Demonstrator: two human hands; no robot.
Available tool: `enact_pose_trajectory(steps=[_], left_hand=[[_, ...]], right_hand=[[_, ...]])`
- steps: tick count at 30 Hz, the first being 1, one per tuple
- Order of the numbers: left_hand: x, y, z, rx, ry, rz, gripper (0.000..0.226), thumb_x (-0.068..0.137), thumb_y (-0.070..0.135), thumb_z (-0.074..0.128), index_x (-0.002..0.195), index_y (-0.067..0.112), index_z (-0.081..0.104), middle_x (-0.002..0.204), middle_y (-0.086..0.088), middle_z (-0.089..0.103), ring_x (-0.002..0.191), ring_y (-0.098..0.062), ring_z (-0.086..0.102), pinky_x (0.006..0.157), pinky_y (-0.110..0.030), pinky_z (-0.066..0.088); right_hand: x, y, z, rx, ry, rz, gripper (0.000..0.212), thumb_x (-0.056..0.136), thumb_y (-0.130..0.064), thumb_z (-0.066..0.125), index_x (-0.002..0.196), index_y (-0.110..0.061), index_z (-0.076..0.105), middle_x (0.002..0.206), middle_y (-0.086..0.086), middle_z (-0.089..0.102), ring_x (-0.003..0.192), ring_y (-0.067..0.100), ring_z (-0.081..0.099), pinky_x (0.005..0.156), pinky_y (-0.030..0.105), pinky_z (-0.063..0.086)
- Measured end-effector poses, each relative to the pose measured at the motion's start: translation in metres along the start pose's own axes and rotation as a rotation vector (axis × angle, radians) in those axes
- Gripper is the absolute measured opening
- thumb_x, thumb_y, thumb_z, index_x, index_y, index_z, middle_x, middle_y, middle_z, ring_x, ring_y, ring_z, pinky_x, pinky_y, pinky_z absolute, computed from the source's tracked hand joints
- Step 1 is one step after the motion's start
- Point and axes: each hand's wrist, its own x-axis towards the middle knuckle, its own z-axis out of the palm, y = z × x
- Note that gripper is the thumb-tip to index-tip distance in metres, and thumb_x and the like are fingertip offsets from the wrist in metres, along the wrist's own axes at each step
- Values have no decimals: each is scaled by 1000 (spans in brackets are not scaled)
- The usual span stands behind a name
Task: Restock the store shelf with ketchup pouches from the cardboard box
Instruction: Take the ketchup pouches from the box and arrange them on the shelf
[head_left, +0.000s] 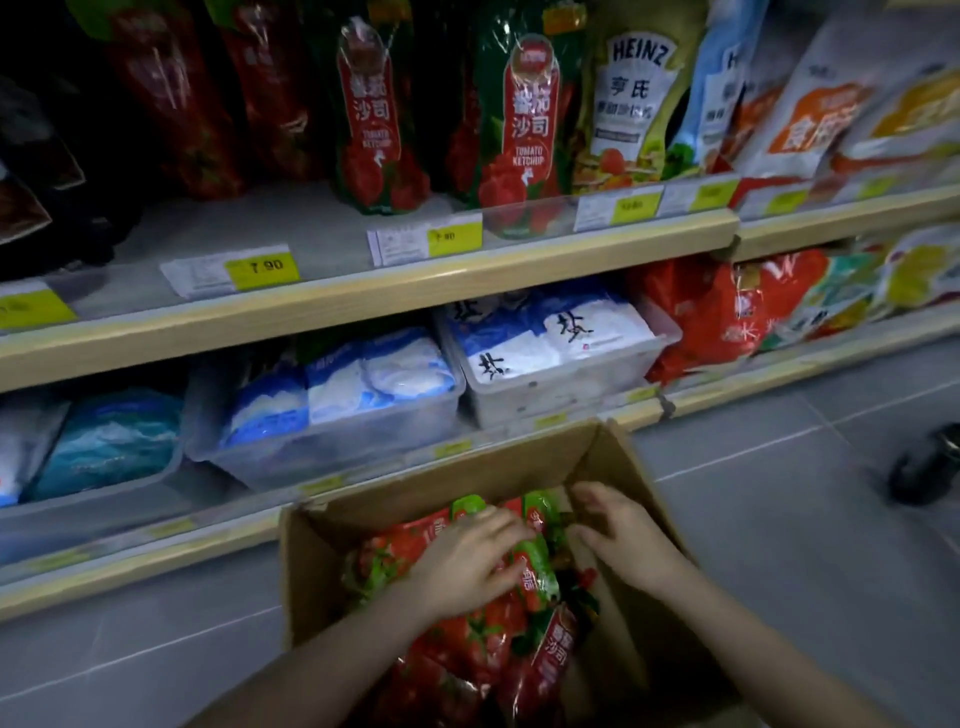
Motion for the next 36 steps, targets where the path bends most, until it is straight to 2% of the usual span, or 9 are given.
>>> enact_pose_trajectory(steps=[5,8,10,16,19,22,26,32,36], left_hand=[[4,-5,56,80,-177,54,40,92,35,44,127,18,51,124,-4,52,119,-19,45,97,-35,40],[1,-9,65,42,-190,26,39,92,38,44,125,19,53,125,-2,52,121,-17,44,100,-33,39],[-4,-9,64,5,-170,-3,39,91,39,46,124,18,54,126,-1,52,122,-16,43,101,-32,39],[-23,-12,51,206,9,132,34,86,47,50,109,25,60,119,2,59,115,-16,53,99,-35,45],[-31,-24,43,359,-133,63,43,87,55,43,119,30,57,137,2,51,131,-17,42,107,-48,37],[-31,-40,40,449,-289,-4,51,91,58,29,136,36,42,156,3,14,144,-15,8,111,-60,6],[-24,-60,40,466,-411,-25,60,90,63,13,145,39,15,151,9,-21,138,-11,-23,102,-55,-28],[-21,-39,57,383,-306,61,62,90,65,17,141,32,33,155,4,5,143,-15,-6,106,-60,-19],[-26,-42,66,245,-385,49,66,88,69,12,130,32,48,156,12,5,142,-8,-17,108,-58,-20]], right_hand=[[0,36,34,90,-78,142,36,82,-15,66,117,-12,56,107,-1,60,97,8,56,80,11,41],[4,42,53,108,-107,176,10,81,-14,67,89,-19,63,80,-9,60,64,-5,56,59,9,42],[7,39,60,124,-98,180,14,81,-9,65,75,-18,57,69,-5,58,52,-3,55,57,18,46],[31,3,48,141,-71,-41,7,82,-11,64,81,-14,58,62,-10,53,58,5,50,64,28,42],[52,-16,45,169,-88,-97,9,83,-10,63,92,-11,63,74,4,60,72,20,58,74,37,47],[65,-21,42,197,-84,-62,28,86,-6,58,114,-6,60,91,11,64,91,24,62,88,35,48],[52,6,29,228,-61,46,36,85,-8,62,120,-7,56,103,9,64,102,20,60,92,32,49],[18,59,46,129,-192,179,39,81,-5,66,119,-7,56,118,10,62,110,20,57,95,29,46],[24,71,63,60,-360,150,54,79,-7,67,130,-12,49,123,-2,55,115,12,50,98,23,41]])
